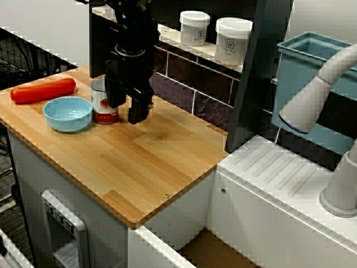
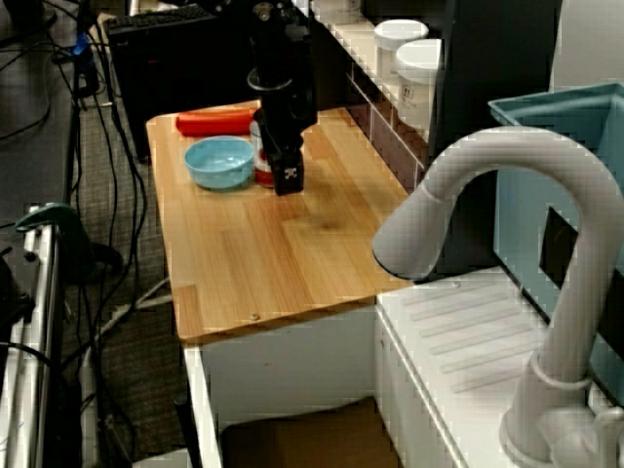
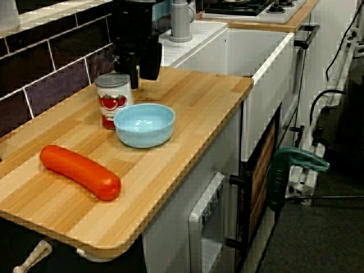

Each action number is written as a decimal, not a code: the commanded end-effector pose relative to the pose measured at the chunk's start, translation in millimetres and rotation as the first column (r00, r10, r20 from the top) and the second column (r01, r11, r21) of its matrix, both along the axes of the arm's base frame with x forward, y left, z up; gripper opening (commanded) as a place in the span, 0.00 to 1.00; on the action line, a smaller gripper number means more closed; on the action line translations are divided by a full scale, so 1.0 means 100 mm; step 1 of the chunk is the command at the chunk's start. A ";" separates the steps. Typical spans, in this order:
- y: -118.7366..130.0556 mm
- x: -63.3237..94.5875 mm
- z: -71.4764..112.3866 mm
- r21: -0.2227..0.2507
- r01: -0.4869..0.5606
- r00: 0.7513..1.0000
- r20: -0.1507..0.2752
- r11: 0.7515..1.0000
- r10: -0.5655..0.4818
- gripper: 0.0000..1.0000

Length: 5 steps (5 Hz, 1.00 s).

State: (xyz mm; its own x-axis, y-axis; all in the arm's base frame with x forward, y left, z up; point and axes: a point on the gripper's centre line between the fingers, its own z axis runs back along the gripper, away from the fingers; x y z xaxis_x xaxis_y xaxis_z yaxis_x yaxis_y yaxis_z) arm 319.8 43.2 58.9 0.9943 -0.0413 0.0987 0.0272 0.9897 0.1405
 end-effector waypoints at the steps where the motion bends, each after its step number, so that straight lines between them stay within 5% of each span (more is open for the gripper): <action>1: 0.04 0.05 0.34 -0.032 0.010 0.999 0.040 0.999 -0.008 1.00; 3: 0.08 -0.03 0.76 -0.081 -0.002 0.996 0.088 0.997 0.010 1.00; 5: 0.49 -0.08 0.84 -0.034 -0.069 0.991 0.112 0.997 0.073 1.00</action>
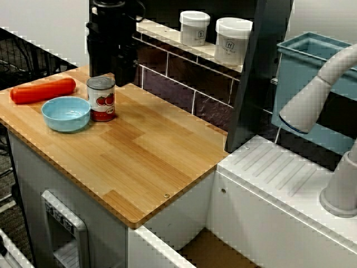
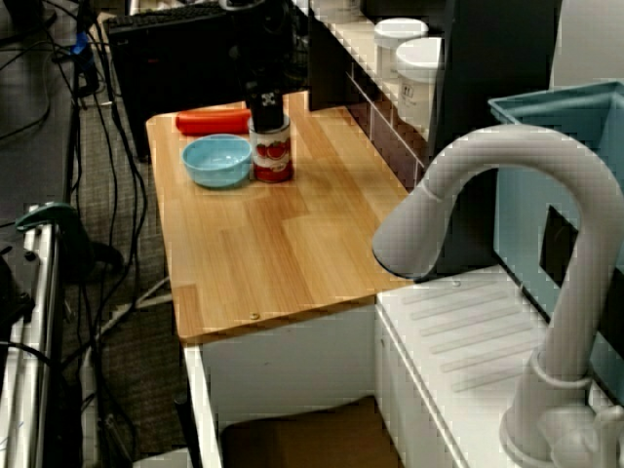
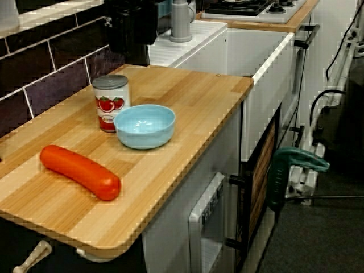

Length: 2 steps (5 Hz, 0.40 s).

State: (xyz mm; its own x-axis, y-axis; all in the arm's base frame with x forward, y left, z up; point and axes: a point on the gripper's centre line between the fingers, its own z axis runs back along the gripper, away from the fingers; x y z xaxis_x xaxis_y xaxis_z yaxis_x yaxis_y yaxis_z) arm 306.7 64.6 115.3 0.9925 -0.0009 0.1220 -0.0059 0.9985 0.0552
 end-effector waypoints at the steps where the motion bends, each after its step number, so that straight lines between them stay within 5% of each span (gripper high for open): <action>1: 0.61 0.05 0.30 0.054 -0.117 0.988 0.103 0.992 0.111 1.00; 2: 0.96 0.05 0.35 0.048 -0.171 0.980 0.109 0.984 0.165 1.00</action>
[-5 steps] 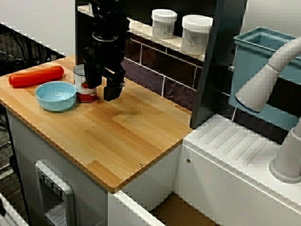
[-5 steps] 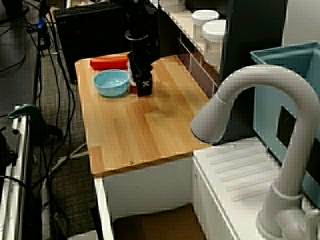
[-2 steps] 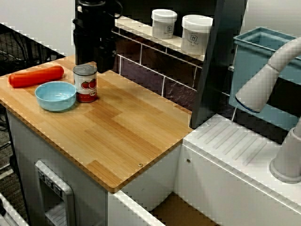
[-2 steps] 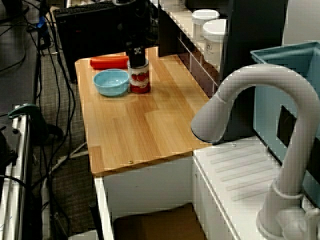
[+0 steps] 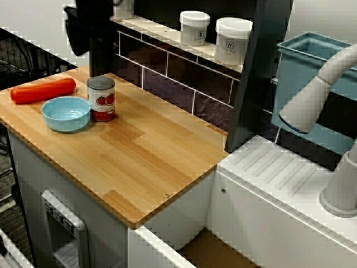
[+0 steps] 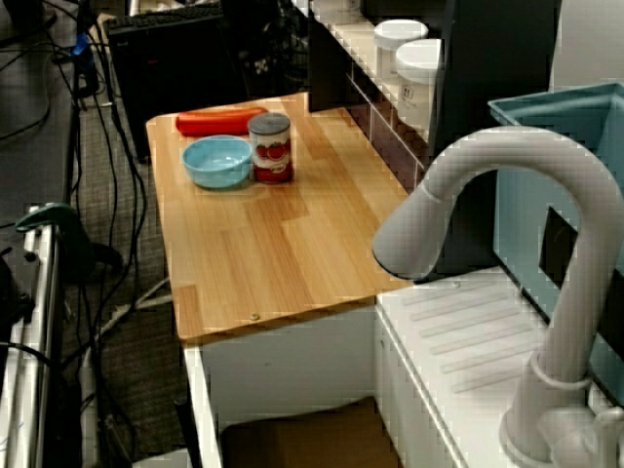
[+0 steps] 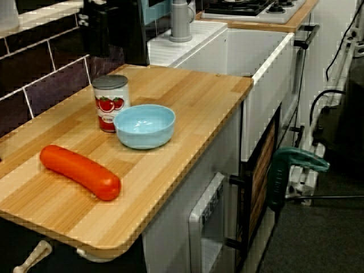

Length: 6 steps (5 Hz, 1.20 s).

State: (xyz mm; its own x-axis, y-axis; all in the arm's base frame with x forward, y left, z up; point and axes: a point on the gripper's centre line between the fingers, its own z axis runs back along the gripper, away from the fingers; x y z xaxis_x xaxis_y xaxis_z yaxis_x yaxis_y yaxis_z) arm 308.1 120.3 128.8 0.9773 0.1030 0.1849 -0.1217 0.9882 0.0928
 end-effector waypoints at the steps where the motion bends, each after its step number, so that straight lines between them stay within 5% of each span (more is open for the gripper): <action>1: 0.61 0.07 0.12 0.039 -0.086 0.996 0.042 0.996 0.084 1.00; 4: 0.72 0.28 -0.48 0.157 -0.076 0.997 0.022 0.985 0.073 1.00; 5: 0.71 0.32 -0.56 0.160 -0.064 0.998 0.002 0.985 0.065 1.00; 6: 0.63 0.33 -0.51 0.110 -0.018 1.000 -0.022 0.994 0.021 1.00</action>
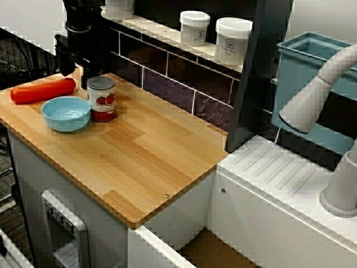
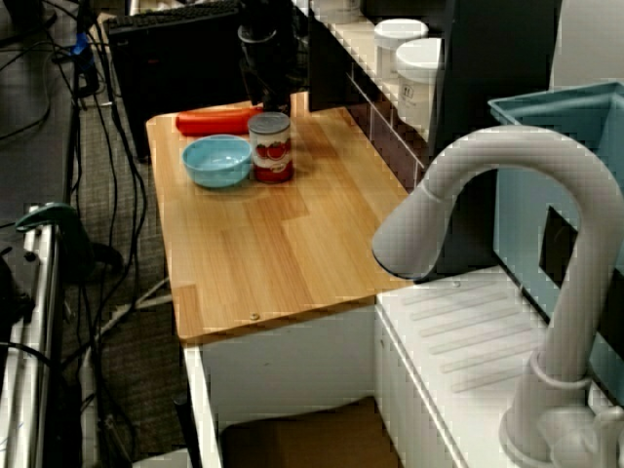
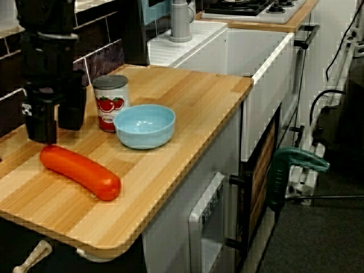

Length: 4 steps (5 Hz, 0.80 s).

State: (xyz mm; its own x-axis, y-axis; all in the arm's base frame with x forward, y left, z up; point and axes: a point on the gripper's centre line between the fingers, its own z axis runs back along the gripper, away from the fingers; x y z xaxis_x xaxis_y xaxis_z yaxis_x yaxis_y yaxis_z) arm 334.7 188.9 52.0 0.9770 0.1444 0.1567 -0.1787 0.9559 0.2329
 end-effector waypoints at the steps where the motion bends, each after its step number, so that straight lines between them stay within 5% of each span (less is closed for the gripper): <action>1: -0.16 0.02 0.35 -0.054 0.097 0.995 0.007 0.994 -0.097 1.00; 4: -0.54 -0.06 0.34 -0.074 0.142 0.990 -0.006 0.987 -0.143 1.00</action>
State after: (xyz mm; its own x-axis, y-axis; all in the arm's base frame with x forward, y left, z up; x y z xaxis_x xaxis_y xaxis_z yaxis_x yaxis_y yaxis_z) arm 325.8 134.1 56.0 0.9973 0.0175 0.0713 -0.0272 0.9902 0.1371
